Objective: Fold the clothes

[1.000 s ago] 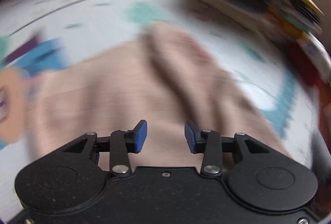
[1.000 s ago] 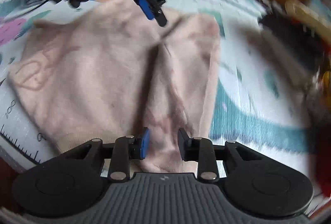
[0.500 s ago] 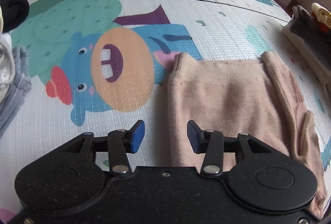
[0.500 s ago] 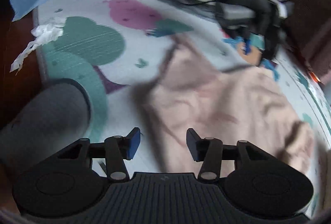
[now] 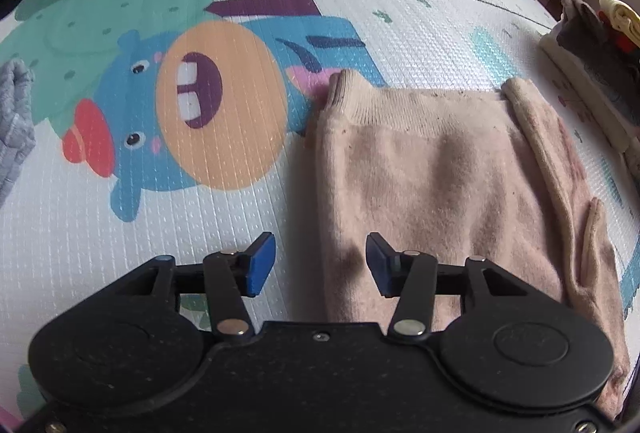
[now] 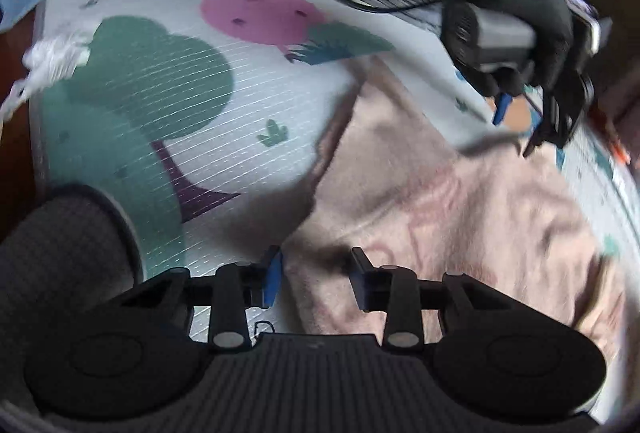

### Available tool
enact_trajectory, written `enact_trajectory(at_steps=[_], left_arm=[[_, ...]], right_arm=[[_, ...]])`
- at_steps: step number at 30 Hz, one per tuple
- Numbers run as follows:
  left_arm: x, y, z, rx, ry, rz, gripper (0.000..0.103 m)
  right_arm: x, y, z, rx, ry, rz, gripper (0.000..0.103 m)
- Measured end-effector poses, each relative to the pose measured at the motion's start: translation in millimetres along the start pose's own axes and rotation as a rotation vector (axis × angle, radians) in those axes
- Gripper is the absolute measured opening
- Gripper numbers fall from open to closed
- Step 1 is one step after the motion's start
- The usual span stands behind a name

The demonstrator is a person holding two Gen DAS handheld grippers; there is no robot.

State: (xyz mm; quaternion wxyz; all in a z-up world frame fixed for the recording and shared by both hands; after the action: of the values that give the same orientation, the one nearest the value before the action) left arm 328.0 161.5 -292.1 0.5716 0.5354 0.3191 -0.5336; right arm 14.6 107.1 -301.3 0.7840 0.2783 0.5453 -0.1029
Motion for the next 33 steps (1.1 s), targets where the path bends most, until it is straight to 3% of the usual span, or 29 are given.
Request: enact_trajectory(at_steps=[8,16,21,23,33], left_arm=[[-2,10,-3,-0.067,-0.049,0.02,0.049],[9,18,-6,-0.075,-0.037,0.002,0.047],[11,28,-4,-0.08,-0.035,0.011,0.026],[12,32,3,-0.057,-0.031,0.012,0.008],[-10,61,76,-0.011,0.054,0.012,0.006]], right_arm=[[-8,-3,15,0.133,0.044,0.037,0.023],[-14,-8,33,0.251,0.086,0.076,0.017],[-22,-15,46,0.335,0.105,0.113,0.016],[-27,-20,54,0.385,0.114,0.129,0.016],[-52,-91,121,0.79,0.164,0.144,0.013]])
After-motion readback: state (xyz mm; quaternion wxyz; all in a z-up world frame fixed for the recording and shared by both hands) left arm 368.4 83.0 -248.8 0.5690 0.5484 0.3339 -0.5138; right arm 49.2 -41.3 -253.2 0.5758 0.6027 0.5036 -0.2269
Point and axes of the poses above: each gripper's, at about its wrist camera, not at the fingertips, and x roughly the way its jaws point, z to its right, y to its top, the point moved 3 cm from there along x, roughly the way its jaws point, and after that the axes turned 11 degrees about -z, right-handed, at the moved point
